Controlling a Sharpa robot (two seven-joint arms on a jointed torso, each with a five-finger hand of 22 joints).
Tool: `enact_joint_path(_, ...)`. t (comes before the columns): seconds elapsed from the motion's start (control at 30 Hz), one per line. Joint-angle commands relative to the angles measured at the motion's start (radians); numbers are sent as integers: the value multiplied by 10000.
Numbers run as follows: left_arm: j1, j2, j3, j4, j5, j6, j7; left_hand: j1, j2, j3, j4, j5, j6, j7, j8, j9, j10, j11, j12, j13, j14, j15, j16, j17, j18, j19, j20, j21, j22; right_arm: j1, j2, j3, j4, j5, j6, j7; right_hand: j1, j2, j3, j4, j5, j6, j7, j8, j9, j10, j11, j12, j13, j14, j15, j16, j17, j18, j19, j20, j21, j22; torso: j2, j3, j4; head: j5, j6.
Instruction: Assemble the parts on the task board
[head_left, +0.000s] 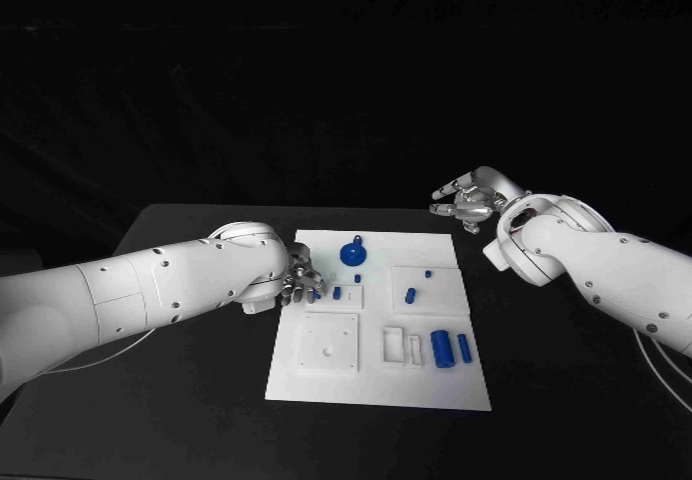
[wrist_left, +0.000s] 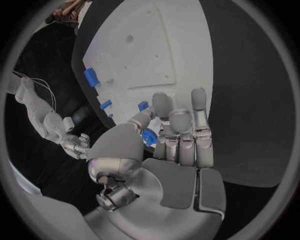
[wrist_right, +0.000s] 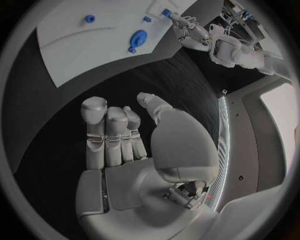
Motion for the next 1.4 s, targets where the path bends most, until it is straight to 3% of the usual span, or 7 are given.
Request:
enact_joint_path(0.03,-139,65,-93,-22,116,686,-238,313,57,-188,123,-292,1791,-1281,-71,17,157,-326,-65,-52,-20,-29,-101,-40,108,1,77,-24,145,-6,3,5,4,-10,98,52,-99,-15,56,23,38,-11,43,-32,-9,-18,-36,25,6,52,8,0,-6,145,542,37,12,728,-1,-1,-3,-2,-7)
enact_joint_path(0.1,-138,76,-93,-32,124,673,-241,448,-3,-345,249,-850,1757,-1277,-78,23,157,-321,-110,-83,-16,-30,-148,-74,107,8,81,-43,137,-6,3,5,4,-10,98,52,-99,-15,56,23,38,-11,43,-32,-9,-18,-36,25,6,52,8,0,-6,145,542,37,12,728,-2,-1,-1,-5,-9)
enact_joint_path(0.4,-138,93,-90,-42,102,531,-250,1426,-129,-868,881,-1926,1599,-1233,-136,-4,162,-303,-267,-298,-35,-22,-291,-204,98,36,87,-201,127,-6,-1,5,3,-10,99,51,-113,-16,54,17,67,-11,42,-32,-9,-11,-36,33,12,52,8,-2,-7,144,542,37,15,727,-2,-2,3,-16,-13)
enact_joint_path(0.9,-137,91,-85,-172,35,290,-235,1285,-364,-1564,1336,-2022,1602,-1253,-116,22,165,-318,-221,-466,-34,-64,-295,-210,23,89,6,-280,131,-31,8,5,-19,-10,89,58,-118,-20,62,17,114,-19,43,-33,-10,-15,-37,26,7,52,6,0,-6,144,542,36,12,725,-8,-2,6,-20,-18)
enact_joint_path(1.0,-137,83,-85,-195,35,330,-269,1131,-606,-1896,1454,-2016,1619,-1262,-115,25,165,-318,-226,-488,-44,-69,-309,-209,0,87,-6,-296,124,-34,4,5,-23,-10,87,58,-118,-20,62,17,114,-19,43,-33,-10,-15,-37,26,7,52,6,0,-6,144,542,36,12,725,-8,-5,6,-20,-19)
enact_joint_path(1.1,-137,72,-85,-219,35,372,-298,1452,-435,-3175,1629,-1948,1611,-1263,-113,25,166,-311,-219,-518,-31,-40,-325,-238,74,111,83,-358,119,-35,-1,5,-26,-10,85,57,-118,-20,62,17,114,-19,43,-33,-10,-15,-37,26,7,52,6,0,-6,144,542,36,12,725,-11,-6,6,-24,-20)
enact_joint_path(1.4,-137,46,-85,-268,29,408,-343,1413,-634,-3604,1828,-1964,1643,-1273,-112,4,163,-313,-196,-533,-31,-42,-311,-239,78,127,91,-400,134,-40,-4,5,-33,-10,81,58,-132,-29,54,18,127,-56,44,-35,-12,-18,-35,18,0,53,7,-7,-11,145,540,37,-4,721,-9,-7,8,-28,-1)
